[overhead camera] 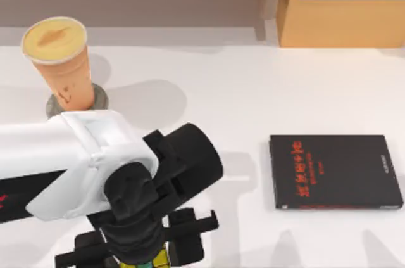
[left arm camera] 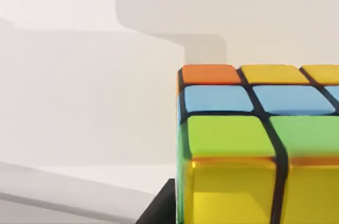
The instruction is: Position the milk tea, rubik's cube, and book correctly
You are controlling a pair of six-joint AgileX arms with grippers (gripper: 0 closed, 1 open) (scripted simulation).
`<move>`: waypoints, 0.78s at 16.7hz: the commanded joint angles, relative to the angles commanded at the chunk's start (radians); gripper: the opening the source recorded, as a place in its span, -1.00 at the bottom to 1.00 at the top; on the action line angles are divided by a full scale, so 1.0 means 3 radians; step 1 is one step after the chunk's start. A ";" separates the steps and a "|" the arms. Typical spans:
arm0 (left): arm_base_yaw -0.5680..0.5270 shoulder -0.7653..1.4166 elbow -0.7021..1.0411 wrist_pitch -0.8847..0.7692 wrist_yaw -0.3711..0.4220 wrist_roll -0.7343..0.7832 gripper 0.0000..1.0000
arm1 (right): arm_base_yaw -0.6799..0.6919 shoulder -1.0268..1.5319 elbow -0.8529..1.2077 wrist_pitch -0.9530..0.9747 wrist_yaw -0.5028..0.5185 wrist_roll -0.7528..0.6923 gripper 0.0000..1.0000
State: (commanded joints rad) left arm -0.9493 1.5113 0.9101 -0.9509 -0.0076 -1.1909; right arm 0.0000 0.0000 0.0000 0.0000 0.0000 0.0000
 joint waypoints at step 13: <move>0.0614 0.0793 0.1864 0.2384 -0.1419 0.2855 -1.00 | 0.0000 0.0000 0.0000 0.0000 0.0000 0.0000 1.00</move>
State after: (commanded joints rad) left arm -0.7650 1.7492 1.4694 -0.2356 -0.4332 -0.3342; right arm 0.0000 0.0000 0.0000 0.0000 0.0000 0.0000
